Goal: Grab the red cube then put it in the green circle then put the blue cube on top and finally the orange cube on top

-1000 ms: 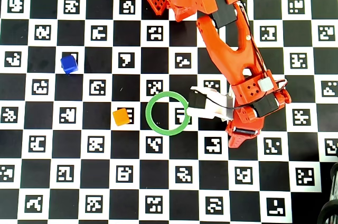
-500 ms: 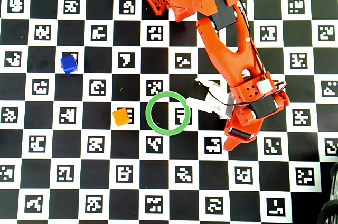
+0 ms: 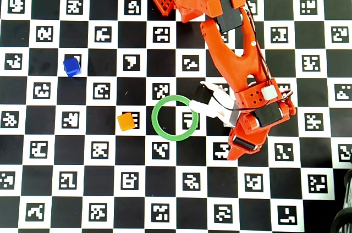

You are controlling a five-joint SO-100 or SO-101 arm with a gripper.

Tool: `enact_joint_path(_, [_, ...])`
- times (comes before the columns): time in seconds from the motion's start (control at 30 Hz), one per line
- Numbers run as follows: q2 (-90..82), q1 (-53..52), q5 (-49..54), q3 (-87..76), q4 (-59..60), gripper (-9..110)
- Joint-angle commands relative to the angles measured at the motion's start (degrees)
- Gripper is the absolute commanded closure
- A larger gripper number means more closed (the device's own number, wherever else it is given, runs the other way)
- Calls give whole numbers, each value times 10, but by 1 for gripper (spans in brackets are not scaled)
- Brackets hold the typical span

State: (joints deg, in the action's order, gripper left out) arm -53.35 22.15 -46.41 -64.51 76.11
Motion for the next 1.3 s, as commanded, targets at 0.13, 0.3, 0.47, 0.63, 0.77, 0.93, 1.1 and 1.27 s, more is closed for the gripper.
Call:
enact_joint_path(0.13, [-34, 3, 8, 27, -11, 78])
enact_joint_path(0.3, [-35, -1, 22, 25, -18, 87])
enact_joint_path(0.47, [-51, -11, 31, 18, -25, 94])
enact_joint_path(0.63, [-82, -26, 77, 36, 13, 94])
enact_joint_path(0.77, [-132, -47, 199, 53, 56, 94])
enact_joint_path(0.93, [-197, -95, 301, 53, 101, 94])
enact_joint_path(1.1, [-243, -142, 382, 50, 157, 94])
enact_joint_path(1.27, [-294, -197, 427, -22, 153, 94])
